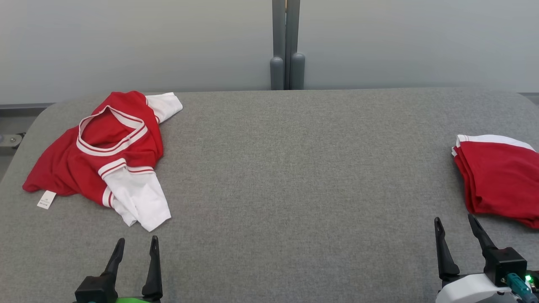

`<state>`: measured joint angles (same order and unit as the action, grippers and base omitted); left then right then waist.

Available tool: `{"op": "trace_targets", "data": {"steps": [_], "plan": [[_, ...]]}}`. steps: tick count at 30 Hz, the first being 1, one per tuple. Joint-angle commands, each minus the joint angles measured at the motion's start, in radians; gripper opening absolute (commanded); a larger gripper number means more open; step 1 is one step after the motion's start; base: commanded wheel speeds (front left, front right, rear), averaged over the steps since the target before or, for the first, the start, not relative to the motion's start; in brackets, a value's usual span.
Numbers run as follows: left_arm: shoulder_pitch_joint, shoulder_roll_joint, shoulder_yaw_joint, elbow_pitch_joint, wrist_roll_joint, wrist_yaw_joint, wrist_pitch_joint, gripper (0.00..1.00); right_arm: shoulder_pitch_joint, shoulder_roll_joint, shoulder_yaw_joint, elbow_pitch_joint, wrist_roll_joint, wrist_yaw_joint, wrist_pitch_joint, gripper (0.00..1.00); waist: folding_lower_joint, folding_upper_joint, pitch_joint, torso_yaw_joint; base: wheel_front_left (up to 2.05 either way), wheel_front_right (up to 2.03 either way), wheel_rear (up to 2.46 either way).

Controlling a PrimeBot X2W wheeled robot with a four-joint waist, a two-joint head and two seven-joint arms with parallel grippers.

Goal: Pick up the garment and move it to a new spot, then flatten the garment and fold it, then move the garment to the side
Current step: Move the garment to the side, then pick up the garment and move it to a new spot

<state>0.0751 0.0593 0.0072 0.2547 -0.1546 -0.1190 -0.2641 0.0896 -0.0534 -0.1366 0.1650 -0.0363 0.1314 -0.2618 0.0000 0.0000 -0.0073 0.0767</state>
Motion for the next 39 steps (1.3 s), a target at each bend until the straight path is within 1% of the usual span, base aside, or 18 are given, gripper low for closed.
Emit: {"op": "trace_targets", "data": {"steps": [1,14,18,22,23,30,33,39], "plan": [[0.001,0.000,0.002,0.001,0.008,-0.003,0.000,1.00,0.003,0.000,-0.001,0.001,-0.004,-0.002,-0.004,1.00,0.0000,0.0000,0.001,0.002,0.00,0.00,0.00],[-0.004,-0.002,0.006,0.001,0.012,-0.009,0.000,1.00,0.004,0.002,0.006,0.010,0.001,-0.002,-0.004,1.00,0.0000,0.0000,0.005,0.018,0.00,0.00,0.00],[-0.011,-0.003,0.001,0.000,0.017,-0.010,0.000,1.00,0.002,0.002,0.006,0.008,-0.003,-0.002,-0.004,1.00,0.0000,0.0000,0.005,0.046,0.00,0.00,0.00],[-0.020,-0.002,-0.005,0.001,0.019,-0.011,0.000,1.00,0.004,0.002,0.005,0.010,-0.003,-0.002,-0.004,1.00,0.0000,0.0000,0.002,0.112,0.00,0.00,0.00],[-0.019,0.000,-0.004,0.003,0.022,-0.010,0.000,1.00,0.004,0.002,0.008,0.011,-0.002,-0.002,-0.004,1.00,0.0000,0.0000,-0.001,0.157,0.00,0.00,0.00],[0.002,0.008,0.003,0.010,0.025,-0.010,0.000,1.00,-0.002,0.002,0.027,0.018,0.006,-0.002,-0.004,1.00,0.0000,0.0000,-0.016,0.350,0.00,0.00,0.00],[0.015,0.011,0.012,0.010,0.025,-0.008,0.000,1.00,-0.011,0.001,0.042,0.023,0.009,-0.002,-0.004,1.00,0.0000,0.0000,-0.024,0.421,0.00,0.00,0.00],[0.047,0.003,0.066,-0.034,0.000,0.010,0.000,1.00,-0.083,-0.016,0.118,0.055,0.003,-0.002,-0.004,1.00,0.0000,0.0000,0.002,0.443,0.00,0.00,0.00]]}}
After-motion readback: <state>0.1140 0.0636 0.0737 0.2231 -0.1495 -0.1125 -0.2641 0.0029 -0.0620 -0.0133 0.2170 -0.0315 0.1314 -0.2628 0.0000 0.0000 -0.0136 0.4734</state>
